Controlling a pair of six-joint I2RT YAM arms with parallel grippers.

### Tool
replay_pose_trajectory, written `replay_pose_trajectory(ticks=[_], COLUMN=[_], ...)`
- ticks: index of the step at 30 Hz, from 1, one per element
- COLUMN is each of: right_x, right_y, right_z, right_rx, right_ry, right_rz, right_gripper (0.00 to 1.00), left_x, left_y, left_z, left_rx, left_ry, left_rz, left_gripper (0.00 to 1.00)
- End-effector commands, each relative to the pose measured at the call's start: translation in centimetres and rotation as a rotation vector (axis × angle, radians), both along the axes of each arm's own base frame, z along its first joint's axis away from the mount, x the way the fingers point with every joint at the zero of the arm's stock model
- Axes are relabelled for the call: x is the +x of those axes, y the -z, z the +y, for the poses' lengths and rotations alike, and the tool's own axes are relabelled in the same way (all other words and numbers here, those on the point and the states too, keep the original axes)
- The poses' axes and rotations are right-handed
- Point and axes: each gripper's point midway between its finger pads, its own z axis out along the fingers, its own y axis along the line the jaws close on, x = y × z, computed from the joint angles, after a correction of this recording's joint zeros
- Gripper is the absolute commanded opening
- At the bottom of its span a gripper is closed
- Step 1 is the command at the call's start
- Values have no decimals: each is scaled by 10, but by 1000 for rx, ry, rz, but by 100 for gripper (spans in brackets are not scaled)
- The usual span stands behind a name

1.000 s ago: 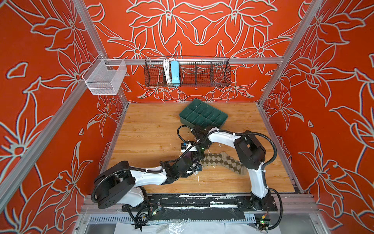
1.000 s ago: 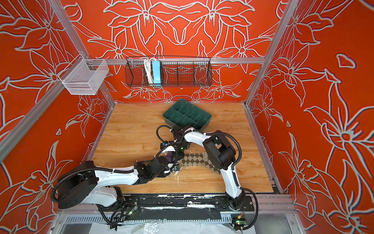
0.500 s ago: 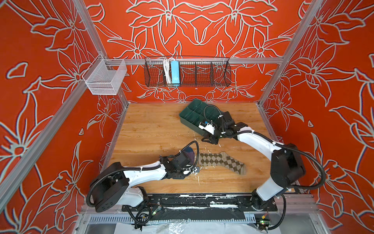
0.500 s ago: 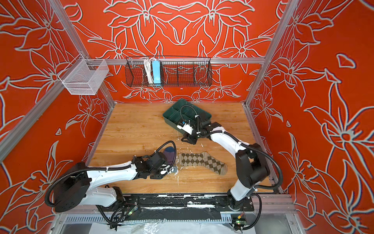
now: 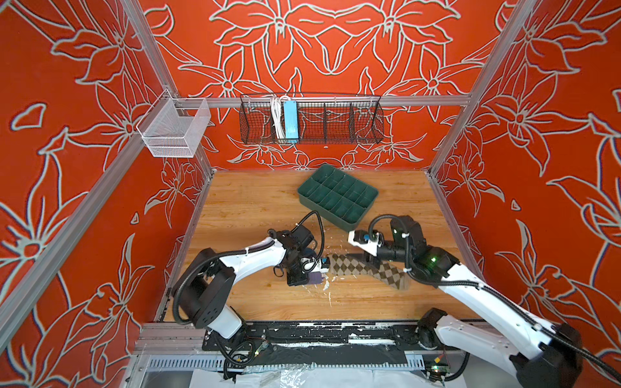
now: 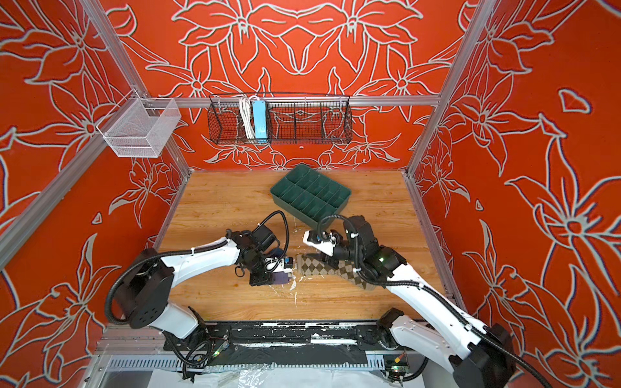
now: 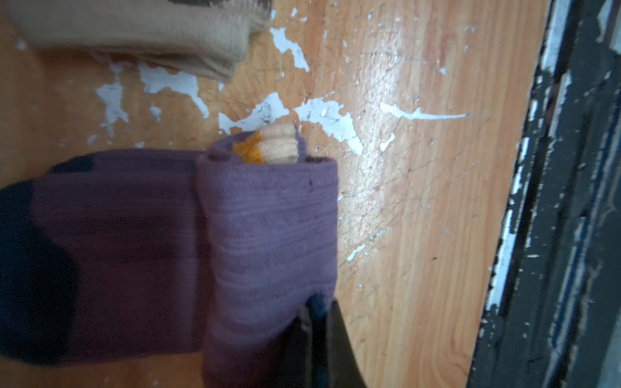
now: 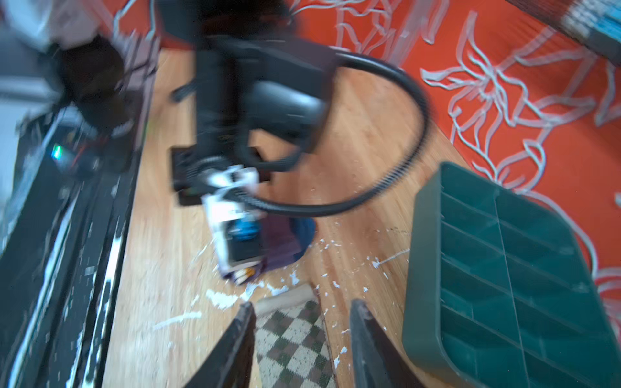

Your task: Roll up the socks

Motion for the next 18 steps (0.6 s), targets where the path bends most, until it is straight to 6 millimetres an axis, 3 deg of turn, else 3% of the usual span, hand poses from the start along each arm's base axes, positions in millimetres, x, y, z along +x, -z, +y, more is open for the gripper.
replay_pose_trajectory(ticks=[1,5,8,12,18], right_x=[-18,-39,-44,-29,7], right_y=[39,65,83,99,125], right_z=[-10,5,20,46,81], right_rx=[-216,-292,-337,-373,-433], right_ry=[-58,-157,-200,-193,-145], right_rz=[-153,-292,-364,-442,-518], right_gripper=[49,55,58,59,61], left_x=[-12,8,15,17,15], left_y=[-1,4,4,2,-1], left_z=[-5,-12,-14,-15,-15], left_rx=[-14,2,4,-5,-14], left_ry=[-33,-105,-121,-126,-128], left_rz=[185,236,246,247,246], left_gripper=[4,3,3,2,2])
